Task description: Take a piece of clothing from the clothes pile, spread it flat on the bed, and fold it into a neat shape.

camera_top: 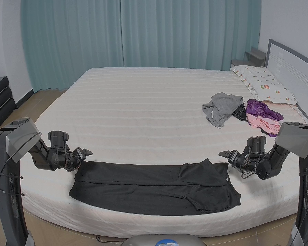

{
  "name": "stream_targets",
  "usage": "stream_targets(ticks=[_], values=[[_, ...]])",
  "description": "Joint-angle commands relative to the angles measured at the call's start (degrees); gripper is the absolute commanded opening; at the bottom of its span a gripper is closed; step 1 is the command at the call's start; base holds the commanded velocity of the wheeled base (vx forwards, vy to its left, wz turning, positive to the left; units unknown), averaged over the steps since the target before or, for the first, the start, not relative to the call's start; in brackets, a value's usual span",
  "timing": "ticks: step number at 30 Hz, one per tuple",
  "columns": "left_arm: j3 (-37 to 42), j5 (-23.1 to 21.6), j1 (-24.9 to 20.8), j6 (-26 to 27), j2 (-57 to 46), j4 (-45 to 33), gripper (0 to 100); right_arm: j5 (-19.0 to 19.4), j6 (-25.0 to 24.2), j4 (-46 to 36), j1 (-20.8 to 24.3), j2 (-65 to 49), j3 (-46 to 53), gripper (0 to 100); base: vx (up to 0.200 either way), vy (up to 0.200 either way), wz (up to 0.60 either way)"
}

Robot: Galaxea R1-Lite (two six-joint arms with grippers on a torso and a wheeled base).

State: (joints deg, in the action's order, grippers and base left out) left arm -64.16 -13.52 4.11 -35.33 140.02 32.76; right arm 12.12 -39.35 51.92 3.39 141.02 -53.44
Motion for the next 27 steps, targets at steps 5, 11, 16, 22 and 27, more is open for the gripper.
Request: stream_targets(ticks=[5, 11, 16, 22, 27], values=[[0.00, 0.78, -0.15, 1.05, 0.43, -0.06, 0, 0.36, -0.11, -0.06, 0.21, 0.13, 0.27, 100, 0.000, 0.000, 0.00], [-0.53, 3.76, 0.90, 0.00, 0.34, 0.64, 0, 0.45, -0.11, -0.06, 0.13, 0.04, 0.71, 100, 0.000, 0.000, 0.00], [-0.79, 4.12, 1.17, -2.55, 0.34, 2.22, 0, 0.45, -0.46, -0.06, 0.13, 0.04, 0.80, 100, 0.000, 0.000, 0.00], [-1.32, 4.03, 1.69, -2.55, 0.60, 2.31, 0, 0.45, -0.81, -0.06, 0.04, -0.04, 0.88, 100, 0.000, 0.000, 0.00], [-2.02, 3.94, 2.57, -2.64, 1.22, 2.31, 0, 0.45, -0.90, -0.06, -0.05, -0.13, 1.32, 100, 0.000, 0.000, 0.00]])
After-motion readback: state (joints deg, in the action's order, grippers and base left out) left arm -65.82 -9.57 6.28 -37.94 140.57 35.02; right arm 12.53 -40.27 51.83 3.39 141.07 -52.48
